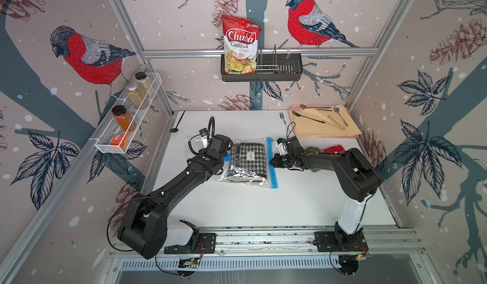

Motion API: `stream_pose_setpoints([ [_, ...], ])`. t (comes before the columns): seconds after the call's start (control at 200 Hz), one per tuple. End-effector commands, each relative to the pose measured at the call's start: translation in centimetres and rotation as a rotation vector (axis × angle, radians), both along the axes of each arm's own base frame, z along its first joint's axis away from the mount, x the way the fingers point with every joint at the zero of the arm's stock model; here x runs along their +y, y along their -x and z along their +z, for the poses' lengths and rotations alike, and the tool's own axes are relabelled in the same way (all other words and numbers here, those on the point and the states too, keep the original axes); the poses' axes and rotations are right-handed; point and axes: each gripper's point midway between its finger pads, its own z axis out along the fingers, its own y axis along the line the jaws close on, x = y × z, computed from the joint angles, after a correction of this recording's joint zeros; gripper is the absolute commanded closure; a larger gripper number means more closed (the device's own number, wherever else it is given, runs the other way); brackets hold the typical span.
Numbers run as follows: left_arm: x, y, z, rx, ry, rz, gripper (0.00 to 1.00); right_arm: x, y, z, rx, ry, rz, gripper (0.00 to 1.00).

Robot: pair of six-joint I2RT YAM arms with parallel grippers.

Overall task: Take the scarf out of the vacuum bag
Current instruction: Adjust the vacuum bag at the center of the board.

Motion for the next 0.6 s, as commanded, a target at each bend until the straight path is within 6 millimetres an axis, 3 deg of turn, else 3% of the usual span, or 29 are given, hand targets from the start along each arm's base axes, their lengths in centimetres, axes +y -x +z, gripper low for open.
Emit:
stream_pose_setpoints([
  [0.0,-2.2,-1.3,-1.7,0.007,0.155,-0.06,0.34,-2.8,3.1,-3.0,0.144,0.146,-0.02,1.0],
  [0.295,-6.4,-2.6,-7.4,0.16,0.292,-0.187,0.38,-2.4,3.0,-2.9,0.138,0.141,-0.011,1.0],
  [0.595,-5.6,-2.6,-8.4,0.221,0.228,-0.157,0.42,-2.4,3.2,-3.3,0.142,0.148,-0.012,1.0],
])
